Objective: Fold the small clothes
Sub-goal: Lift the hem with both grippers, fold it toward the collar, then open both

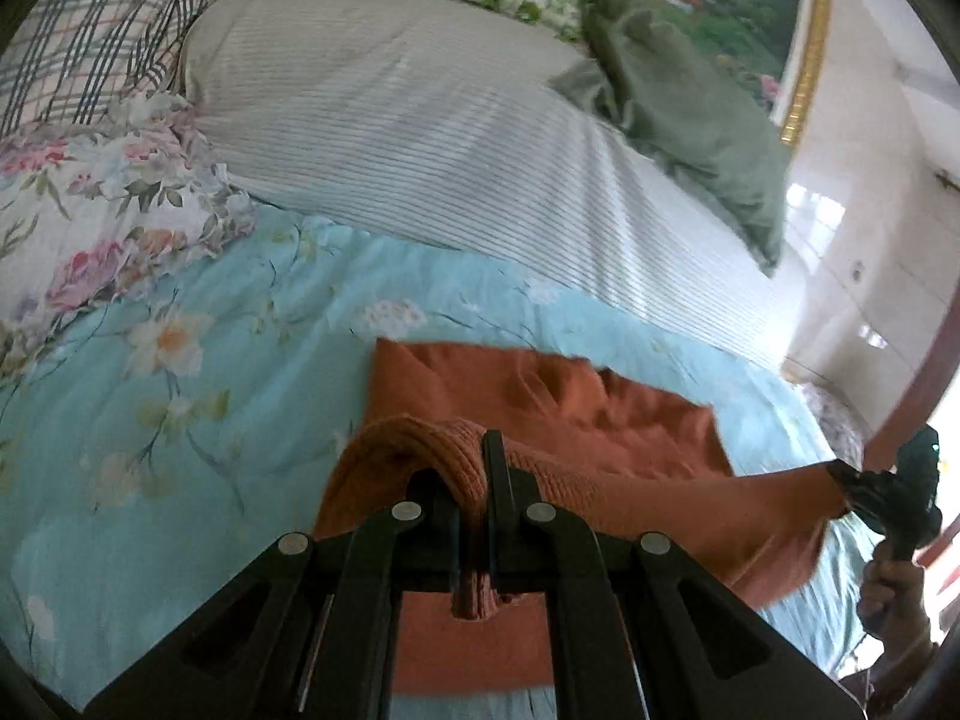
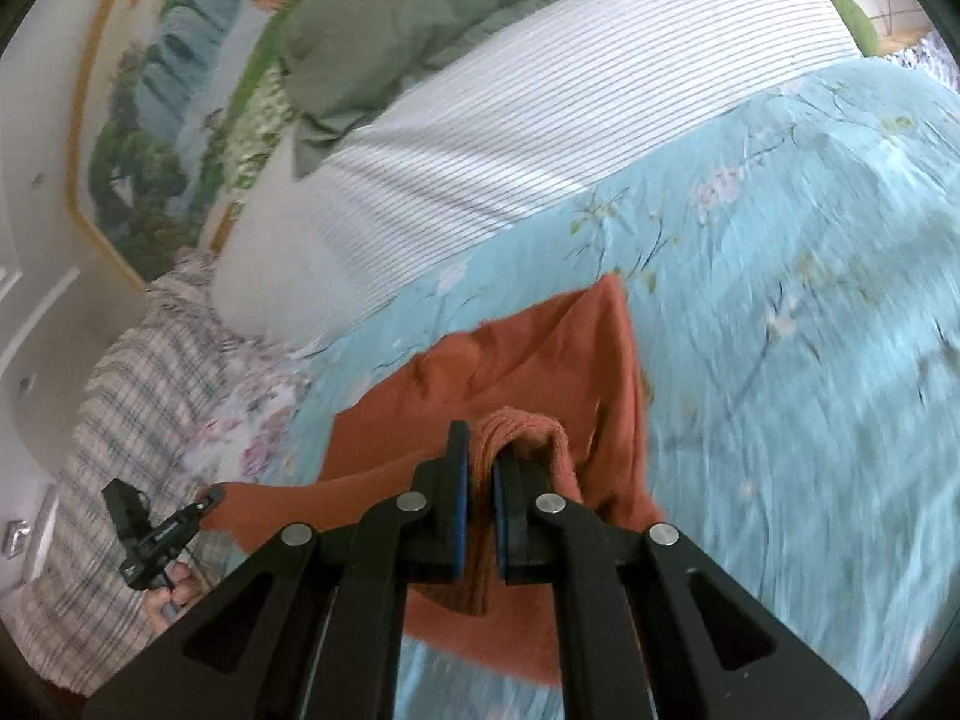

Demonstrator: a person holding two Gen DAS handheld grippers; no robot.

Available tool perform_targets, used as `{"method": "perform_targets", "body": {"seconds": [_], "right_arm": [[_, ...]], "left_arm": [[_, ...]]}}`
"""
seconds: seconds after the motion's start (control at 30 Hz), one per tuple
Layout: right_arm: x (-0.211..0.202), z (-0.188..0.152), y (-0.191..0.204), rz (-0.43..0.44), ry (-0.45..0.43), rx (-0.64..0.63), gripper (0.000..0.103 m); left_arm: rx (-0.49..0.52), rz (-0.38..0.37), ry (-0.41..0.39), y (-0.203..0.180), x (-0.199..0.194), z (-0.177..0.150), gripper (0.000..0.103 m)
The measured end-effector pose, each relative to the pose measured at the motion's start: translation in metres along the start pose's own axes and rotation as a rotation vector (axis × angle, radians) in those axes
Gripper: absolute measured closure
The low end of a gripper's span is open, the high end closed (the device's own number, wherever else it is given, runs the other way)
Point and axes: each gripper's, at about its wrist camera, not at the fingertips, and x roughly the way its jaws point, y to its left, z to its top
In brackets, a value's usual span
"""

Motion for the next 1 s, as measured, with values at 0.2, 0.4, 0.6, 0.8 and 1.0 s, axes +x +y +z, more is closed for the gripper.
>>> {"method": "perform_targets", "body": {"seconds": [0.2,0.4,0.6,0.8,1.0], "right_arm": [[0.062,0.02,-0.02,-0.099,0.054,0.024,0.095],[0.11,0.017,-0.039,-0.204,0.136,0.018,0.095],[0.118,0.013,-0.061,-0.202,0.175,0.094,0.094],[0.076,0.009,-0.042,-0.253,0.088,0.038,0.073],[0.043,0.0,-0.028,-0.292,-0.019,0.009,0.029]], "left_arm": [[-0.009,0.066,0.066,0.009,0.073,0.018,0.099],[-0.035,0.13,0.156,0.025,0.142,0.016,0.099],[-0.041,0.167,0.245,0.042,0.183,0.002,0.094],[0.015,0.168,0.225,0.028,0.143,-0.008,0.061],[0.115,0.039,0.304,-0.016,0.118,-0.05,0.061]]}}
